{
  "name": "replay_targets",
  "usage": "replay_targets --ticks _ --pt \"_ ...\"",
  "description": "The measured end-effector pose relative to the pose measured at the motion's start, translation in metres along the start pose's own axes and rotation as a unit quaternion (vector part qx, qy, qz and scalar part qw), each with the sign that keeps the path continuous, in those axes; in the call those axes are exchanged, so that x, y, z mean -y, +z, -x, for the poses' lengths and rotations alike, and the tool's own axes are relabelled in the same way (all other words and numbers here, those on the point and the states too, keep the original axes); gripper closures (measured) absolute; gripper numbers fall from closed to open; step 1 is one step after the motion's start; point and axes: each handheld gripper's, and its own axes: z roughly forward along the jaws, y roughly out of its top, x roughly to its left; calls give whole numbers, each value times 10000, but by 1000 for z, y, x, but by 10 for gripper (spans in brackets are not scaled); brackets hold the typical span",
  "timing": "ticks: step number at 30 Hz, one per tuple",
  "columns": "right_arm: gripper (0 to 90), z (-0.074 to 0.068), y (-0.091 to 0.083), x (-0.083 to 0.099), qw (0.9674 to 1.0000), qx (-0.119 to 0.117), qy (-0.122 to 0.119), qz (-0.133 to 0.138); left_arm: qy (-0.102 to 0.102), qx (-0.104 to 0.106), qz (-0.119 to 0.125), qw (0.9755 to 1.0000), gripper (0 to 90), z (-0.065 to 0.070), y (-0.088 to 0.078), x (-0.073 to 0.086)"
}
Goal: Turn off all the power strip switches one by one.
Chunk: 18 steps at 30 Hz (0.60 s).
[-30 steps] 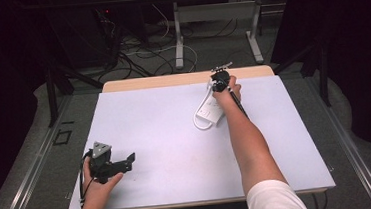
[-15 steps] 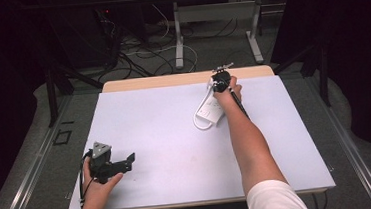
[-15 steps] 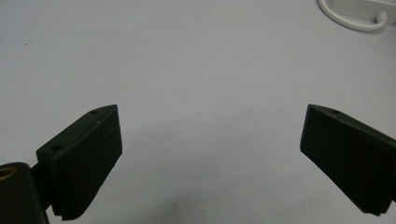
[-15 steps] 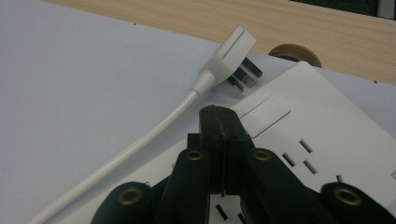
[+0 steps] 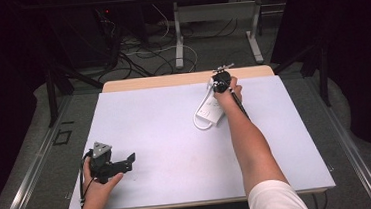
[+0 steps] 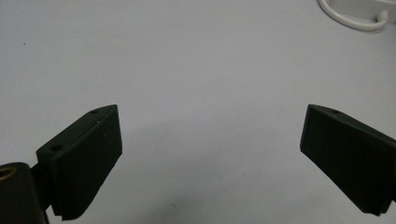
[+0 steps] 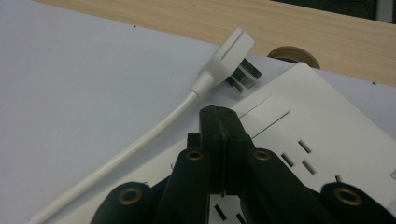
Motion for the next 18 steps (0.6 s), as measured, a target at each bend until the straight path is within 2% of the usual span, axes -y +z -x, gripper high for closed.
replay_targets --ticks 4,5,6,9,11,16,18 --pt "900 3 0 -1 9998 -84 207 -3 -22 -10 1 10000 54 -1 0 1" --pt "900 5 0 0 9999 -44 129 -29 -23 -13 -3 10000 54 -1 0 1" --pt "900 4 -1 -1 9997 -66 221 -32 -30 -22 -3 10000 54 -1 -1 1" --pt "900 7 -1 -2 9999 -45 147 -43 -60 -36 -6 10000 54 -2 -1 2" --pt "900 11 -3 -4 9999 -62 117 9 -73 -50 -13 10000 54 -3 -2 3" --pt "900 19 -9 -9 9995 -50 267 155 -83 -79 -39 9999 54 -4 -5 5" --pt "900 23 -10 -10 9995 -42 223 199 -115 -112 -3 9999 54 -4 -6 6"
